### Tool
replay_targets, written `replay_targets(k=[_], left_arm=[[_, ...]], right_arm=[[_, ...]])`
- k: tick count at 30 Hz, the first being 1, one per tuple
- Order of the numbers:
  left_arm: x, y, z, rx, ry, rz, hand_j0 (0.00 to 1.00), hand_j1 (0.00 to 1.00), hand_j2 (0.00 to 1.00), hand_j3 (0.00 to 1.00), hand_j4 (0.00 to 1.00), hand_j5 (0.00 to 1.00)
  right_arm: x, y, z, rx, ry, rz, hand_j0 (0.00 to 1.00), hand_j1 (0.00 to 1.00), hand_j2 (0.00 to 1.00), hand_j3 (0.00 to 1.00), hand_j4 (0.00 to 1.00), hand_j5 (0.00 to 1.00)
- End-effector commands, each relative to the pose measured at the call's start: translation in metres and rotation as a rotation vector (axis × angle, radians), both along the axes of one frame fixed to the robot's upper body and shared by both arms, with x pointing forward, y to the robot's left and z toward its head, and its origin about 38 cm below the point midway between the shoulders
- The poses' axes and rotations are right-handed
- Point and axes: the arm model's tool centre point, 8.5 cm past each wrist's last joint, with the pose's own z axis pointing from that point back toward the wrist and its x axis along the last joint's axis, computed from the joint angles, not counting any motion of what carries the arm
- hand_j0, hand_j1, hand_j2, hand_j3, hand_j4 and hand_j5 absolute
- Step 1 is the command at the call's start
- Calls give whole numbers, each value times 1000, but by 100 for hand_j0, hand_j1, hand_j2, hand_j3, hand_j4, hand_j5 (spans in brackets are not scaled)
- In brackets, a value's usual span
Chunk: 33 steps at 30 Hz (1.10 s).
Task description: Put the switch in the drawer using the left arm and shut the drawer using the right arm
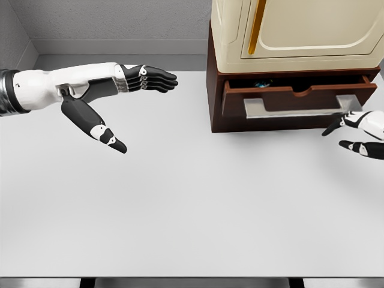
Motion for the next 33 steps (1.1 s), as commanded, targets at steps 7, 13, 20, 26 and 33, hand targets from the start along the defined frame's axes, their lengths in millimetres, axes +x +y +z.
replay_targets(k=[7,13,20,26,33], left_arm=[[0,0,1,-6,3,1,100,100,100,100,100,100],[0,0,1,-6,3,1,100,100,100,100,100,100],[1,1,1,-6,3,3,100,100,100,100,100,100],[1,1,1,-6,3,3,100,100,100,100,100,100],[1,1,1,-7,4,3,100,100,100,100,100,100]], right_arm=[[8,0,-3,13,-7,-17,60,60,60,60,60,60],[14,2,-5,24,-13,-21,60,60,60,60,60,60],[18,0,-5,35,-16,-34,60,60,60,60,60,60],[25,5,-12,35,-10,-35,60,60,60,60,60,60],[31,4,-5,41,-29,-41,60,60,60,60,60,60]])
